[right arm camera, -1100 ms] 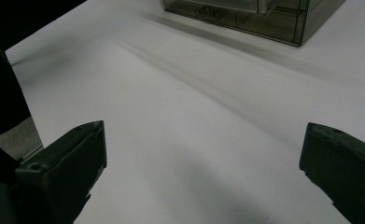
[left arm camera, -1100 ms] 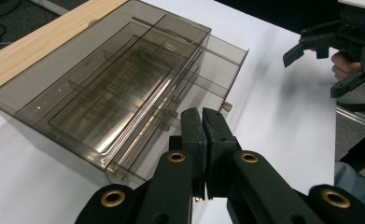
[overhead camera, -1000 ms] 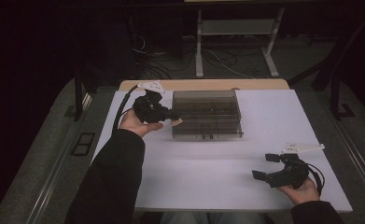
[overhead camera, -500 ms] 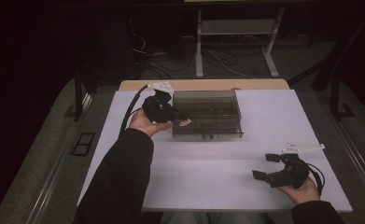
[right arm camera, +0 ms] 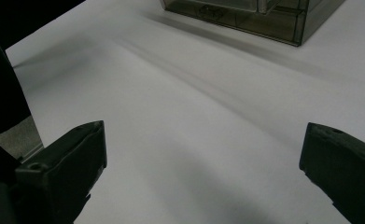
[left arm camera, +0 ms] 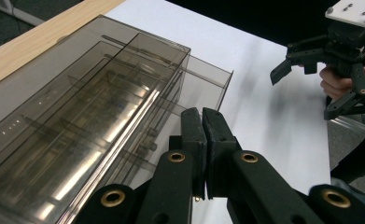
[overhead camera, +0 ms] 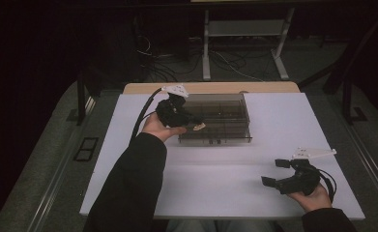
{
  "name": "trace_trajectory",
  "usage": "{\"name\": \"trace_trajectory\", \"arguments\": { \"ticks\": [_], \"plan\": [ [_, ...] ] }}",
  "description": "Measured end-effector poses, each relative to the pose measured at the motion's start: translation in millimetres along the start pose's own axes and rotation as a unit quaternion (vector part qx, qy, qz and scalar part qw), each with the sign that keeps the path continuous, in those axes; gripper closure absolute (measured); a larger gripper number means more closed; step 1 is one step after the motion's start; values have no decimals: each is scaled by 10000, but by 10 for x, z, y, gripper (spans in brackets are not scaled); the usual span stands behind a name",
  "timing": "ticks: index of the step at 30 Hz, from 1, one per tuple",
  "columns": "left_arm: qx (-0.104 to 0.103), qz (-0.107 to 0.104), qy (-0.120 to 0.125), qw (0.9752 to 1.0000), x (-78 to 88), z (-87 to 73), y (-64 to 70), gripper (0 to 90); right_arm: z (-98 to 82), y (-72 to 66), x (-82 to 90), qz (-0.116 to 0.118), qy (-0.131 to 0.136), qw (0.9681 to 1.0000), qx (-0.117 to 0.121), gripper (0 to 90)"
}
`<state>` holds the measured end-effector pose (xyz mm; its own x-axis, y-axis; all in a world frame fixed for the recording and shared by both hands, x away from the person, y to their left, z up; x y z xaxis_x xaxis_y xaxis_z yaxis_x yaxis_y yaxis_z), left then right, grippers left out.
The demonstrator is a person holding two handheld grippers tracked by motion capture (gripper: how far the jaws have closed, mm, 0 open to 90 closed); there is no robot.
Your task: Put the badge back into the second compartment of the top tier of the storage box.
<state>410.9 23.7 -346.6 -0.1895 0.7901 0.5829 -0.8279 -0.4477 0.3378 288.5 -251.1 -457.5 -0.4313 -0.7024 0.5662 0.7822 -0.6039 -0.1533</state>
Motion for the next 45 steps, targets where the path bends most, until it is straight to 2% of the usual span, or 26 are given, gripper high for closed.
{"name": "trace_trajectory", "arguments": {
  "ticks": [11, 22, 30, 45],
  "plan": [
    [-5, -29, 52, 10000, -157, 49, 2, 879, -6, -3, 3, 18, -33, 10000, -11, 0],
    [163, 26, 123, 9998, -335, 70, -57, 880, -9, -2, 4, 23, -40, 10000, -6, 0],
    [186, 64, 98, 9998, -445, 49, -79, 880, -8, 1, 1, 26, -28, 10000, 13, 0],
    [244, 105, -103, 9996, -656, -25, -107, 880, -13, -4, 0, 48, -50, 10000, 19, 0]
  ]
}}
Point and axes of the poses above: each handheld gripper's, and its own axes: x roughly backward along the jaws, z roughly out of its top, y roughly to its right, the point moved 7 cm from there along -x, roughly forward along the jaws, and after that the axes turned 12 degrees about x, right-handed, at the moved point
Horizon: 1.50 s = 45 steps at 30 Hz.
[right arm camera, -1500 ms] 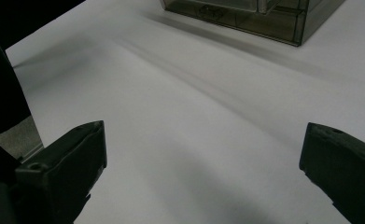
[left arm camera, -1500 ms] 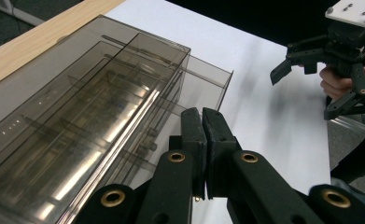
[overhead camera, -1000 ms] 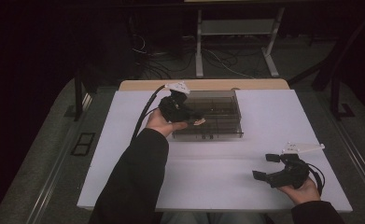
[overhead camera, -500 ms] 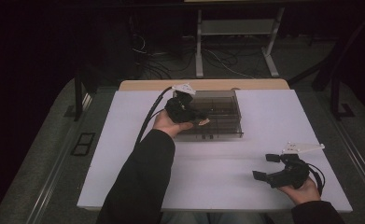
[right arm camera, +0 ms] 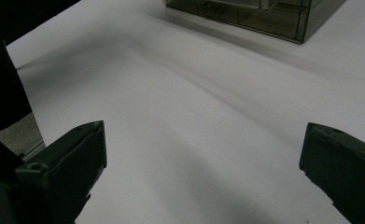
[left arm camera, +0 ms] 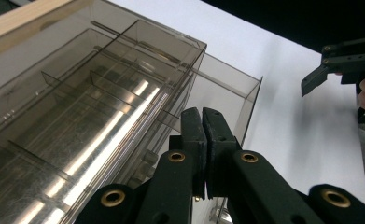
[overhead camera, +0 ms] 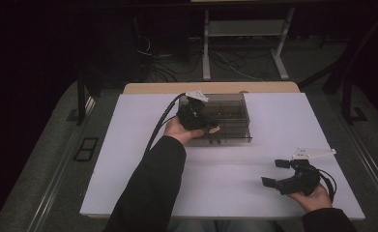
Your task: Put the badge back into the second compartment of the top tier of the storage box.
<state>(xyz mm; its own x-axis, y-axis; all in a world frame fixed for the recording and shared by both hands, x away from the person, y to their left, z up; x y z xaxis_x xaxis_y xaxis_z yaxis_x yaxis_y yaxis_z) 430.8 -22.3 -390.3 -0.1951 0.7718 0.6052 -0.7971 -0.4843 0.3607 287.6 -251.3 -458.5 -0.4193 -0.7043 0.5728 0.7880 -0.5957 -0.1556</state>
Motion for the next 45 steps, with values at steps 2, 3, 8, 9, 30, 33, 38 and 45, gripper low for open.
{"name": "trace_trajectory", "arguments": {
  "ticks": [2, 3, 8, 9, 30, 33, 38, 45],
  "plan": [
    [7, 27, -37, 10000, -21, -11, -6, 880, -1, 1, 0, 0, 0, 10000, -8, 0],
    [8, 39, -57, 10000, -30, -16, -7, 880, -1, 2, 0, -1, -1, 10000, -7, 0],
    [9, 79, -183, 9998, -77, -46, -16, 880, -1, 3, 0, -2, 1, 10000, 0, 0],
    [10, 94, -188, 9998, -90, -50, -16, 880, -2, 3, 0, -2, 1, 10000, 0, 0],
    [214, 45, -206, 9995, 50, -42, 9, 585, -2, 1, 4, -8, -3, 10000, -24, 0],
    [311, -50, -58, 9995, 126, -18, 22, 511, -1, 0, 7, -13, -9, 10000, -20, 0],
    [264, -52, 55, 9996, 260, -19, 34, 379, -1, -1, 5, -15, -8, 10000, -17, 0],
    [367, -95, 252, 9990, 431, -52, 35, 242, 1, -1, 8, -13, 2, 10000, -28, 0]
  ]
}}
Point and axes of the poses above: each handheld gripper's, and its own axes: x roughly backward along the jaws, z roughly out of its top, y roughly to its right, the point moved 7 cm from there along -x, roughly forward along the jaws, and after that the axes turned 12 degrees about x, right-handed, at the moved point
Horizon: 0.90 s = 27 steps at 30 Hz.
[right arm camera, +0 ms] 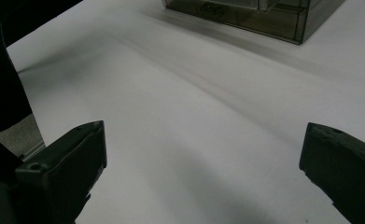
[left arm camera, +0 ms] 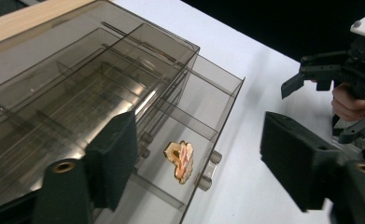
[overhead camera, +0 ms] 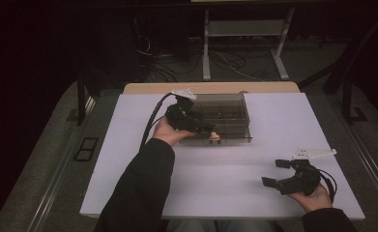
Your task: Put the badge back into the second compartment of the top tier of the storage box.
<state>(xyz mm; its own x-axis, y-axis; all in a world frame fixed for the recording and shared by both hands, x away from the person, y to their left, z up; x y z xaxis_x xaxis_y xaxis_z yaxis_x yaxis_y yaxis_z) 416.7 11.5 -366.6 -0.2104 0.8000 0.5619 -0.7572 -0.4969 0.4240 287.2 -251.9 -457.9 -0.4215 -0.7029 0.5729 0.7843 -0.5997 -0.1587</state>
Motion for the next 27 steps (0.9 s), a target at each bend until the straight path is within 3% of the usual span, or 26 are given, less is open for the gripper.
{"name": "trace_trajectory", "arguments": {
  "ticks": [7, 27],
  "plan": [
    [55, 127, 62, 9999, 111, -101, -26, 0, -1, 5, -6, -1, 12, 10000, 5, 0],
    [146, 407, 454, 9980, 469, -472, -94, 0, -4, -1, -6, -4, -11, 10000, -8, 0]
  ]
}}
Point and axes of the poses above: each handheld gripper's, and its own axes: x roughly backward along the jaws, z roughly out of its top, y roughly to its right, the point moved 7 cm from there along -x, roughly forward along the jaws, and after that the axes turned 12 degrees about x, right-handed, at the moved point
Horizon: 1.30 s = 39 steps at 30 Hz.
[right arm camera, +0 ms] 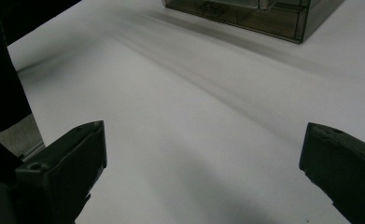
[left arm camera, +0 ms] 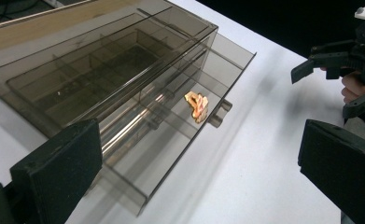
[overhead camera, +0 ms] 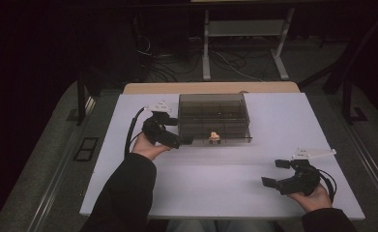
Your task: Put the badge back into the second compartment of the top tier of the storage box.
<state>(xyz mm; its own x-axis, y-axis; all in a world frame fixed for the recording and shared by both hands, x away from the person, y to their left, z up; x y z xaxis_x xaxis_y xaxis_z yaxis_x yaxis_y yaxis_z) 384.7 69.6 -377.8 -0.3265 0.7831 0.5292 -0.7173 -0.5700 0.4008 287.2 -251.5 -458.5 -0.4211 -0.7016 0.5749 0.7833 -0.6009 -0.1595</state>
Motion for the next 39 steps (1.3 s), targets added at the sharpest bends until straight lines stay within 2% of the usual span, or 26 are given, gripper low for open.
{"name": "trace_trajectory", "arguments": {
  "ticks": [12, 22, 34, 39],
  "plan": [
    [40, 12, 100, 9999, 101, -176, 18, 0, -4, 16, -6, -17, -3, 10000, 49, 0],
    [44, 103, 142, 9998, 180, -350, 20, 0, -1, 18, -6, -28, 2, 10000, 27, 0],
    [119, 114, 205, 9997, 239, -578, 37, 0, 2, 10, -11, -37, -16, 10000, 44, 0],
    [209, 122, 247, 9994, 252, -678, 16, 0, 2, 7, -15, -31, -21, 10000, 40, 0]
  ]
}}
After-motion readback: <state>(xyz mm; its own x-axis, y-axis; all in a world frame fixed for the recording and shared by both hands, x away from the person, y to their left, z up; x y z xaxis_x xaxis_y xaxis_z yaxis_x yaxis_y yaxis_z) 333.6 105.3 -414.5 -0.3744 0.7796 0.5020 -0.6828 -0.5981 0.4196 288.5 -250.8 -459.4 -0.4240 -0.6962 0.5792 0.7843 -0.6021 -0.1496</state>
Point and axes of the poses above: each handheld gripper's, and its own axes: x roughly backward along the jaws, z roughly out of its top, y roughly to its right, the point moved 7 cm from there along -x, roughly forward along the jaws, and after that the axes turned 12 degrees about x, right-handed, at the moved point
